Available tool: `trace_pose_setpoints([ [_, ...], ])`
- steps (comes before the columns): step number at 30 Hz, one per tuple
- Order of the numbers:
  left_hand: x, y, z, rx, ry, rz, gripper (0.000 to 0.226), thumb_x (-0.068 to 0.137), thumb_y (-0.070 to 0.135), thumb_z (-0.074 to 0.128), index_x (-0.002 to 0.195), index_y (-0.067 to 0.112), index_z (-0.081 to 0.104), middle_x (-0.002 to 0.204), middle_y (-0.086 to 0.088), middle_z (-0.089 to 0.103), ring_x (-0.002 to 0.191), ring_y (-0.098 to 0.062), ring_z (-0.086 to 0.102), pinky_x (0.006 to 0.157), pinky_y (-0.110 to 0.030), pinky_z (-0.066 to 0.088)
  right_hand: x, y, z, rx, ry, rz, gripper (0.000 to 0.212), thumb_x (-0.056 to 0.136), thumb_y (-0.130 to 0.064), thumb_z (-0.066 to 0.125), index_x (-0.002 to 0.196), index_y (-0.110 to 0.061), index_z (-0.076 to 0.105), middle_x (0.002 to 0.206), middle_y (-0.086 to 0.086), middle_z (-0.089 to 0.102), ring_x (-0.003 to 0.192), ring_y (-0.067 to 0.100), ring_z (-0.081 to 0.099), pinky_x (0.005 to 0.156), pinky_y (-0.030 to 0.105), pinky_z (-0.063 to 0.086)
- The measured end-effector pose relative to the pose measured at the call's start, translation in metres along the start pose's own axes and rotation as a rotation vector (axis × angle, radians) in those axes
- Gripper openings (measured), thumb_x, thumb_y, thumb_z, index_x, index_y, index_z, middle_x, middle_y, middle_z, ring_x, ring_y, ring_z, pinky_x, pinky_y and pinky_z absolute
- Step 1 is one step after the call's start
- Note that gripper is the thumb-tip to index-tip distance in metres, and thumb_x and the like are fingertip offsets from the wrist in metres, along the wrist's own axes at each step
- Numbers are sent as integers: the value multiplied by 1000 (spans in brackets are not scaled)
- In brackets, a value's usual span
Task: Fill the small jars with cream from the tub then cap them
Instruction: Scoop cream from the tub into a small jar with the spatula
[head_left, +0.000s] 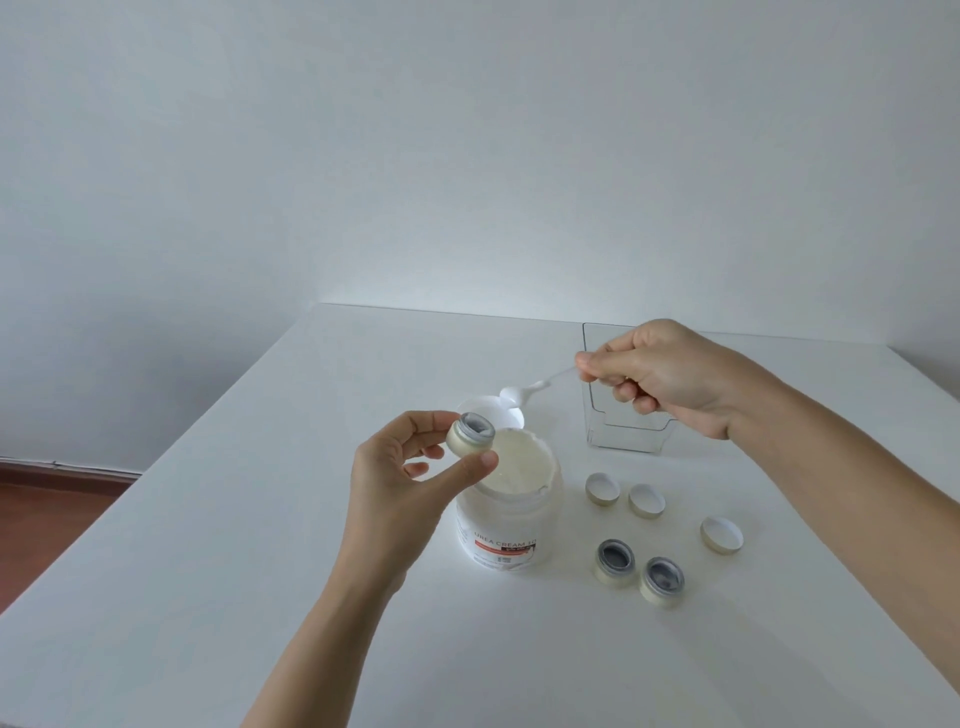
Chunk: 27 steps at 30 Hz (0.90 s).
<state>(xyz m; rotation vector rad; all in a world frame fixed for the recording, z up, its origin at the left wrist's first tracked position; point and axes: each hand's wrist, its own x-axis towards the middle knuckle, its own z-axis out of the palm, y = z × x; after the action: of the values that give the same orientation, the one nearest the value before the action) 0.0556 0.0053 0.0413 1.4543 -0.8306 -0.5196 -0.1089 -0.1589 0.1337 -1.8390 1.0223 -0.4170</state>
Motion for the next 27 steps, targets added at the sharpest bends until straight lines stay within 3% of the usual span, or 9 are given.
trace_pose_setpoints([
  [4,1,3,3,-26,-22,4,32,63,27,92,88,35,75,90,13,77,80,-2,61,77,-28,45,-2,-7,8,-41,16,-42,22,86,-33,67,73,-16,69,70,-6,55,63,8,45,63,24,34],
  [6,1,5,5,-39,-21,6,32,60,32,90,89,34,75,92,12,77,80,-6,62,78,-29,46,-5,-8,13,-82,54,-87,23,89,-33,64,77,-14,70,56,-20,55,56,-2,49,68,23,36],
  [9,0,7,7,-57,-14,0,34,58,37,88,89,31,75,93,8,78,79,-10,63,79,-31,47,-10,-8,22,-160,139,-210,28,91,-29,61,78,-6,69,32,-18,40,35,0,40,47,11,31],
  [11,0,7,7,-63,-13,-5,34,59,38,88,89,30,76,92,7,78,78,-10,62,79,-31,47,-15,-6,28,-225,219,-343,27,90,-29,63,72,-9,67,36,-16,42,39,1,40,45,10,29],
  [15,0,7,8,-73,-8,-6,34,60,40,87,90,30,76,93,6,79,81,-17,63,78,-33,47,-29,-5,37,-372,379,-680,14,86,-26,68,72,-20,68,66,-12,54,66,-4,50,62,9,36],
  [19,1,8,8,-100,3,-5,38,58,45,86,90,28,76,93,4,79,95,-35,66,84,-45,54,-40,0,39,-426,431,-944,6,84,-16,71,80,-12,74,75,2,57,66,9,54,64,18,43],
  [22,1,8,8,-111,6,-1,40,57,47,86,91,28,77,93,3,79,97,-36,65,92,-50,52,-43,5,39,-462,476,-1010,7,84,-14,71,82,-9,75,74,4,56,64,15,51,61,16,39],
  [27,2,8,7,-124,4,-9,39,57,47,86,90,29,76,94,5,79,98,-32,66,92,-46,54,-47,7,36,-444,529,-1011,6,85,-13,70,82,-10,75,74,4,56,64,14,51,64,10,36],
])
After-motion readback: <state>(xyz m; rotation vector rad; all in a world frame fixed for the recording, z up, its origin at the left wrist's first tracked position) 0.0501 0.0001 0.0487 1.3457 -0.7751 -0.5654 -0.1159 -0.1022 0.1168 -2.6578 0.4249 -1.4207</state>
